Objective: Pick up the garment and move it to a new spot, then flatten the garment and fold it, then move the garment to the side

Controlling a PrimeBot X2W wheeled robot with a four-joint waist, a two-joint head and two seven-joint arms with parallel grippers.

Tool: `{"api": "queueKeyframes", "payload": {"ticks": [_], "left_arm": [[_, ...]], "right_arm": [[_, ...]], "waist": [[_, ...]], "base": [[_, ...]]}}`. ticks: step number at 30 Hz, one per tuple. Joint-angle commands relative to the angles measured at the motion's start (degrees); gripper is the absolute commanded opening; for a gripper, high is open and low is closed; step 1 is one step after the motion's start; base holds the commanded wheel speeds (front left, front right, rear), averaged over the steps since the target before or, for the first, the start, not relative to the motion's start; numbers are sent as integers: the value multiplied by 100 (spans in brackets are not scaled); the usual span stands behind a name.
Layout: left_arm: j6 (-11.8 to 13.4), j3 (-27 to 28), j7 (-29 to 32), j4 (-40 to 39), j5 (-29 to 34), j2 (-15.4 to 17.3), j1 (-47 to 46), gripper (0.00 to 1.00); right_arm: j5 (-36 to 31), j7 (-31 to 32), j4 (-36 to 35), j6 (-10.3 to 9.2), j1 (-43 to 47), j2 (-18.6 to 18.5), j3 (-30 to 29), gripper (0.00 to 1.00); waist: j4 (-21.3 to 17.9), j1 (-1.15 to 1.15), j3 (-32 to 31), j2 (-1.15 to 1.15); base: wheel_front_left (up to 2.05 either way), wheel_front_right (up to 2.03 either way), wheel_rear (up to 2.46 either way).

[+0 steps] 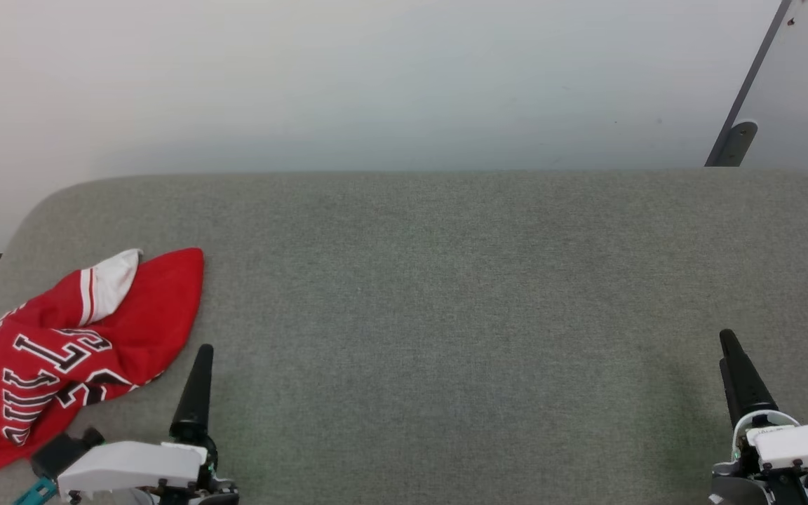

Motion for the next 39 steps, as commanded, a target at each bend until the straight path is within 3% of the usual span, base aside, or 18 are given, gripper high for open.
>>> {"api": "queueKeyframes", "payload": {"ticks": [1,20,39], "left_arm": [[30,9,-74,-125,404,46,-159,100],[324,-231,-487,-373,2963,180,-15,100],[667,-555,-831,-434,4305,407,79,100]], "right_arm": [[-331,-81,-53,-1,-219,-101,37,100],[-2920,-497,-125,-2,-402,-238,222,100],[-4647,-840,51,-3,-561,-302,378,100]], "waist": [[1,0,5,0],[13,0,-2,0],[5,0,-29,0]], "base": [[0,0,0],[0,0,0],[0,0,0]]}}
